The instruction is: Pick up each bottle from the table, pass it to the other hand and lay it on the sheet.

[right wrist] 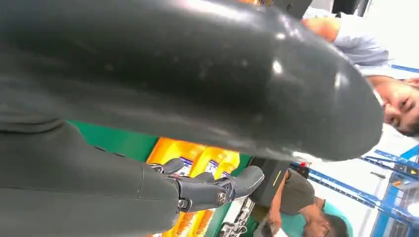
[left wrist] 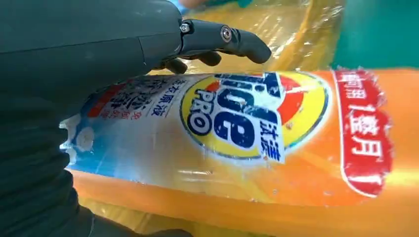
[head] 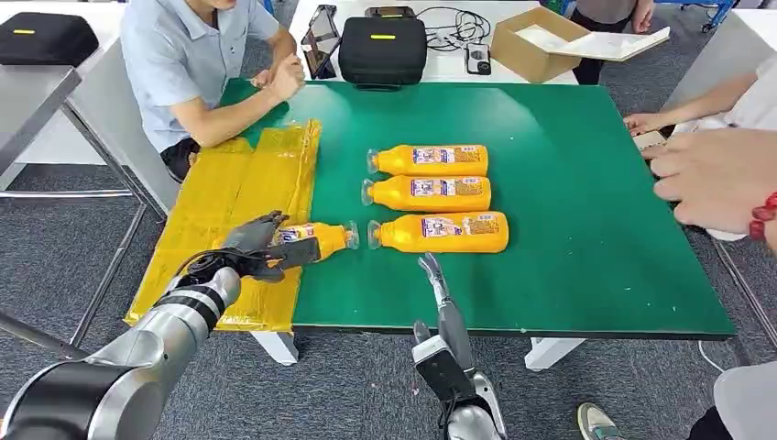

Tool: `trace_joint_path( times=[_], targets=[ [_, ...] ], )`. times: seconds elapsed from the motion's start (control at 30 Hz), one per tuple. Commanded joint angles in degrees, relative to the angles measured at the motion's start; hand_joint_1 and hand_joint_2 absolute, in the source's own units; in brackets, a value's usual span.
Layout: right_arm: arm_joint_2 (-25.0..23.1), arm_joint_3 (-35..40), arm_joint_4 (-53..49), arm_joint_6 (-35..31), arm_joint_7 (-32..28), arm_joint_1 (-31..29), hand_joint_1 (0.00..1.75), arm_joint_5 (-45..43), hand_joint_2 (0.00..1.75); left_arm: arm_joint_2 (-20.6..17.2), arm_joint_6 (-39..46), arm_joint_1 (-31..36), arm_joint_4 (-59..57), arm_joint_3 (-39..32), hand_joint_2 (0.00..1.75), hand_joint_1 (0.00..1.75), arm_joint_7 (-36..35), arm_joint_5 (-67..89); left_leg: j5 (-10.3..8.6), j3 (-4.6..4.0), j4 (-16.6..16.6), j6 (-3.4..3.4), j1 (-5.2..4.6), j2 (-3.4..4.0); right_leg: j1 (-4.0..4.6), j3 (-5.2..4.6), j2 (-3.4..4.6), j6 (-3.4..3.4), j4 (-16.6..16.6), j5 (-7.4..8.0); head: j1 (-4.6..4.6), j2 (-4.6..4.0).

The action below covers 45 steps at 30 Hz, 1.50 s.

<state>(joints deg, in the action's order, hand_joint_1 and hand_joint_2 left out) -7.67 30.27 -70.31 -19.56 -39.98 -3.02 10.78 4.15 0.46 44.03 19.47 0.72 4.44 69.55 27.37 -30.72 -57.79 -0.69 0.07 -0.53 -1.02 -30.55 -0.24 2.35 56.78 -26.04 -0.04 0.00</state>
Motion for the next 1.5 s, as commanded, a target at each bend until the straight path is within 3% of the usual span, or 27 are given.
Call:
trace_joint_path(
  times=[0.03,0.23,0.6,0.7,0.8,0.83,0.93,1.17,1.27,1.33,1.5],
  targets=[
    [1.3,-0.7,2.5,-0.1,0.0,-1.3,0.0,-0.3,0.0,2.3,4.2,-2.9,0.6,-4.0,1.75,0.0,10.8,-8.8,-0.09,-0.03,0.1,0.04,0.03,0.06,0.04,-0.03,0.04,-0.08,-0.1,0.1,0.0,0.0],
    [1.7,-1.0,1.2,-1.0,0.0,-0.1,0.0,0.0,0.0,4.4,10.4,-5.8,7.9,-4.1,1.75,0.0,18.6,-16.6,-0.1,-0.15,0.0,0.06,0.07,-0.02,0.08,-0.12,-0.05,-0.06,-0.1,0.08,0.0,0.0],
    [1.7,-1.1,1.1,-1.3,0.0,0.2,0.0,0.1,0.0,4.4,11.4,-7.0,10.6,-2.6,1.75,0.0,20.4,-19.9,-0.1,-0.4,-0.1,0.09,0.11,0.07,0.16,-0.39,0.03,-0.08,-0.1,0.12,0.0,0.0],
    [1.9,-1.1,0.3,-3.0,0.0,0.8,0.0,0.5,0.0,4.5,14.9,-9.7,17.6,-0.9,1.75,0.0,22.8,-24.7,-0.08,-0.39,0.0,0.07,0.07,0.05,0.12,-0.4,0.01,-0.05,0.0,0.09,0.0,0.0],
    [2.9,-0.4,-2.5,-8.9,0.0,1.6,0.0,1.1,0.0,3.3,13.7,-14.7,29.9,3.6,1.75,0.0,23.8,-37.0,-0.07,-0.47,-0.1,0.08,0.12,0.09,0.17,-0.45,0.04,-0.08,0.0,0.1,0.0,0.0],
    [3.9,0.1,-3.3,-11.5,0.0,1.5,0.0,2.1,1.75,2.5,13.2,-17.2,35.5,5.3,1.75,0.0,24.0,-42.3,-0.05,-0.46,-0.1,0.08,0.14,0.15,0.19,-0.46,0.1,-0.1,0.0,0.11,0.0,0.0],
    [5.1,-1.2,-4.3,-12.0,0.0,1.2,0.0,1.9,1.75,1.8,12.1,-19.4,40.9,7.0,1.75,0.0,23.5,-47.6,-0.02,-0.44,-0.1,0.07,0.09,0.26,0.12,-0.49,0.2,-0.07,0.0,0.09,0.0,0.0],
    [5.0,-1.5,-4.5,-12.9,0.0,1.2,0.0,2.8,1.75,1.8,11.9,-19.6,41.3,7.1,1.75,0.0,24.2,-49.7,-0.06,-0.5,-0.1,0.09,0.09,0.13,0.1,-0.51,0.1,-0.08,0.0,0.1,0.0,0.0],
    [6.0,-6.3,-1.4,-16.4,0.0,0.2,0.0,9.8,1.75,1.4,7.9,-23.0,48.7,8.2,1.75,0.0,24.7,-61.2,-0.07,-0.49,-0.1,0.08,0.07,0.1,0.09,-0.49,0.06,-0.06,0.0,0.09,0.0,0.0],
    [7.3,-11.1,2.0,-17.9,2.2,-1.1,0.0,19.8,1.75,1.2,7.2,-26.0,54.1,8.6,1.75,0.0,24.4,-68.3,-0.06,-0.43,0.0,0.06,0.05,0.13,0.08,-0.45,0.1,-0.03,-0.1,0.09,-0.02,0.0],
    [10.5,-18.0,6.6,-20.4,6.3,-3.8,0.0,32.3,1.75,2.1,3.9,-32.3,61.0,8.2,1.75,0.0,23.3,-79.4,-0.05,-0.34,0.0,0.03,0.03,0.22,0.06,-0.37,0.18,-0.01,-0.2,0.12,-0.02,0.0]
  ],
)
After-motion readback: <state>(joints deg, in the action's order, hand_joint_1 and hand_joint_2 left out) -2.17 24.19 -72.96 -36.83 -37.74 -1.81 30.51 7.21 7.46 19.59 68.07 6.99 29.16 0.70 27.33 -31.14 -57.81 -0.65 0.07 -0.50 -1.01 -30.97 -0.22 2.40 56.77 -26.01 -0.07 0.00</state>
